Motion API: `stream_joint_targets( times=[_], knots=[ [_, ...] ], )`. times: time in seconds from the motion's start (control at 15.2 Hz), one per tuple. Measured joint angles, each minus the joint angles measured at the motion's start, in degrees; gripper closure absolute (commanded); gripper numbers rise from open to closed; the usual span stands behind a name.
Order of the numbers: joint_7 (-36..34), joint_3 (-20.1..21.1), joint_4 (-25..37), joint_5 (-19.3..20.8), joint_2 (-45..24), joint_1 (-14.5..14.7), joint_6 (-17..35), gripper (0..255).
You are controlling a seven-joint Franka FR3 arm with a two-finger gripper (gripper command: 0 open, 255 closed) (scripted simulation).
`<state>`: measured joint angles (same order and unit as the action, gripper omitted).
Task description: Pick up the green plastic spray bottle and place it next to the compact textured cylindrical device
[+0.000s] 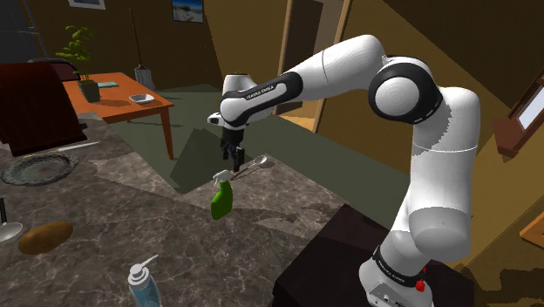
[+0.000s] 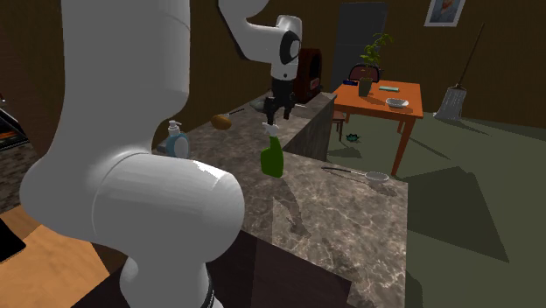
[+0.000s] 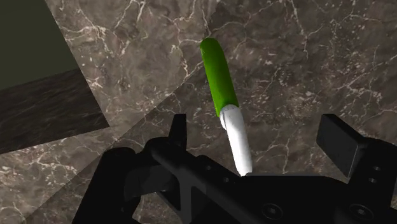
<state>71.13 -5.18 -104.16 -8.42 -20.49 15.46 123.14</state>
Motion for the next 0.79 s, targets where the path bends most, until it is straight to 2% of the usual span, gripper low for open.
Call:
stream_joint_targets(
  times=[0.26, 0.53, 0.79],
  knots=[
    [1.2, 0.7, 1.8, 0.2, -3.2, 0.4, 1.2, 0],
    [1.5, 0.9, 0.8, -0.1, -5.0, 0.5, 4.0, 0],
    [1.6, 1.0, 0.7, -0.2, -5.5, 0.4, 4.6, 0]
  ],
)
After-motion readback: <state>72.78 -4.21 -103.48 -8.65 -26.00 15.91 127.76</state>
